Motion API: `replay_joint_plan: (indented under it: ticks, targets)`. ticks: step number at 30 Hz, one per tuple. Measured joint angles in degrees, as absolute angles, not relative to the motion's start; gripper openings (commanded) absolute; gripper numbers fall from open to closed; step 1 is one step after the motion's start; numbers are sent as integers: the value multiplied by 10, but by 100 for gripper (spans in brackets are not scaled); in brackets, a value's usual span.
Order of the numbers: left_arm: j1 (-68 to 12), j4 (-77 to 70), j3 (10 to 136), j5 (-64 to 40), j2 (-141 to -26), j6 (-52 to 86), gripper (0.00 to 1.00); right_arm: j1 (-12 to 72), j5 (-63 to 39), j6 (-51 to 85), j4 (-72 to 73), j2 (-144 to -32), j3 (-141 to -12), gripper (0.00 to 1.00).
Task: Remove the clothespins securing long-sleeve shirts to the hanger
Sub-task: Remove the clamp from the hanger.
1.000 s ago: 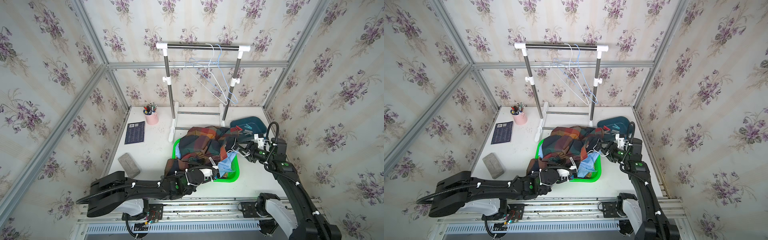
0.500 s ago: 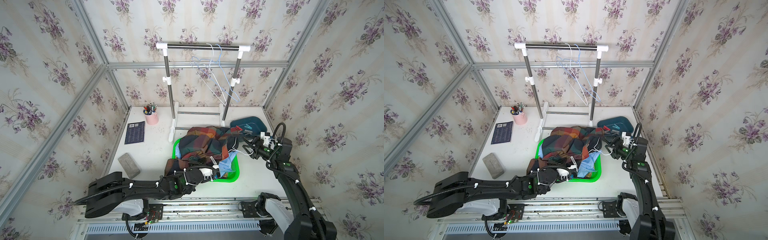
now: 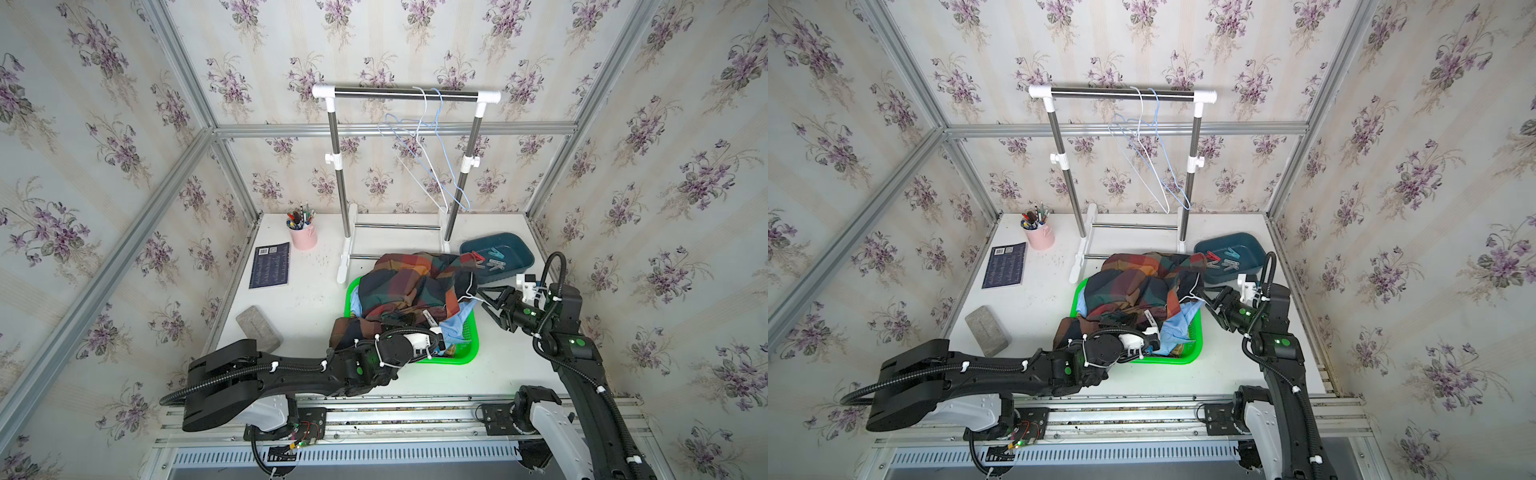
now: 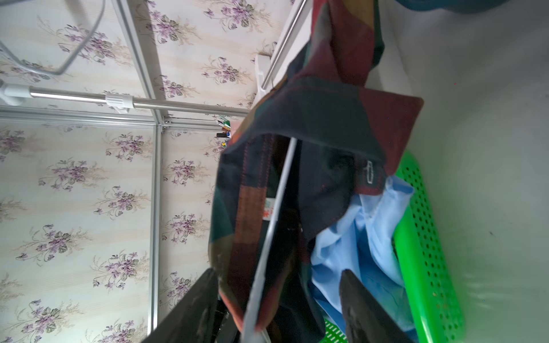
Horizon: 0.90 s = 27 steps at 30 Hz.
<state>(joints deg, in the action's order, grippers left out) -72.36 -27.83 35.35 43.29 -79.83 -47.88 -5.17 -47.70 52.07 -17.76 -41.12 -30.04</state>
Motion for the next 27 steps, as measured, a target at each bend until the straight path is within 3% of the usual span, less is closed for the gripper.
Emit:
replay_joint_plan:
  ticks: [3, 13, 15, 18, 25, 27]
  targets:
    - [-724, -278, 354, 434, -801, -479, 0, -49, -471, 521, -188, -409, -300, 53]
    - [-723, -276, 354, 432, -800, -479, 3, -37, -456, 523, -184, -425, -333, 11]
    - [-723, -272, 354, 432, -802, -477, 10, -36, -456, 528, -181, -421, -331, 1]
    - [-723, -260, 359, 432, -802, -470, 22, -32, -454, 541, -171, -415, -323, 0]
    - [-722, -223, 375, 431, -775, -437, 72, 9, -426, 579, -142, -424, -322, 0]
    - [-722, -210, 376, 426, -753, -423, 79, 31, -409, 590, -135, -437, -331, 0]
